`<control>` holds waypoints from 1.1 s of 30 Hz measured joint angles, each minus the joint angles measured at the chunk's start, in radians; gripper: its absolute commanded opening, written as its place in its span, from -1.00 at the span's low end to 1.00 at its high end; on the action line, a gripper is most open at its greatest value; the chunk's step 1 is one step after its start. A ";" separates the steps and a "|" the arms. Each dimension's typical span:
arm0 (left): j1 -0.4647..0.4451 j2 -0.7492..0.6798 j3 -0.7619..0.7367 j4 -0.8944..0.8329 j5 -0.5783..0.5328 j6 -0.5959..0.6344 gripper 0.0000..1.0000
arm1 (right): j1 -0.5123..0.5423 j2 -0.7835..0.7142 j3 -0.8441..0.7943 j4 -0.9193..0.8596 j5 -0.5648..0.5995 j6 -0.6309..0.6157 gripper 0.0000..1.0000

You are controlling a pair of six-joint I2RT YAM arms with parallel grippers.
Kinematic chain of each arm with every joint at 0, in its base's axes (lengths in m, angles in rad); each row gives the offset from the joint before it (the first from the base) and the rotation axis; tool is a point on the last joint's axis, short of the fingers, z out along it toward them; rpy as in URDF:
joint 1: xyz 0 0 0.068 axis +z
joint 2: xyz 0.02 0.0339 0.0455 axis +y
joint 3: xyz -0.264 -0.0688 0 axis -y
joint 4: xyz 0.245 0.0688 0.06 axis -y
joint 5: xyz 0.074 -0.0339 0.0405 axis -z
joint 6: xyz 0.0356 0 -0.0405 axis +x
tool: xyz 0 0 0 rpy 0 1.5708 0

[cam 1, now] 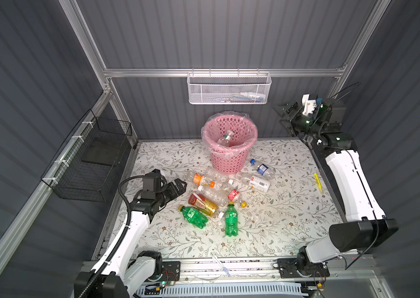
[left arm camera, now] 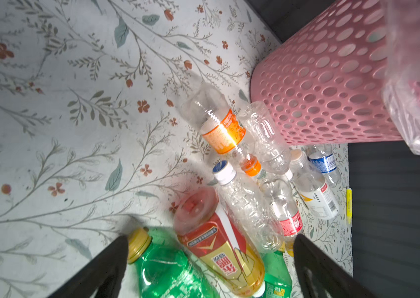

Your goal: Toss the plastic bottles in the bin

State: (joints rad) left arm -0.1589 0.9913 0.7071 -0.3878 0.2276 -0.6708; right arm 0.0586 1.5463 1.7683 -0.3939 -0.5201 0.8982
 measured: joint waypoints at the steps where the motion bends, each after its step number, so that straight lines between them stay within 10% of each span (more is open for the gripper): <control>1: -0.005 -0.011 -0.005 -0.013 0.000 -0.011 0.99 | -0.008 0.000 -0.029 0.005 0.005 0.000 0.98; 33: -0.287 0.068 -0.184 -0.048 -0.042 -0.296 0.95 | -0.011 -0.206 -0.683 -0.092 0.241 -0.226 0.95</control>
State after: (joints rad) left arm -0.4458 1.0595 0.5232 -0.4355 0.1852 -0.9665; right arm 0.0475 1.3399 1.0851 -0.4862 -0.2790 0.6720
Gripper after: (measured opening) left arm 0.974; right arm 0.978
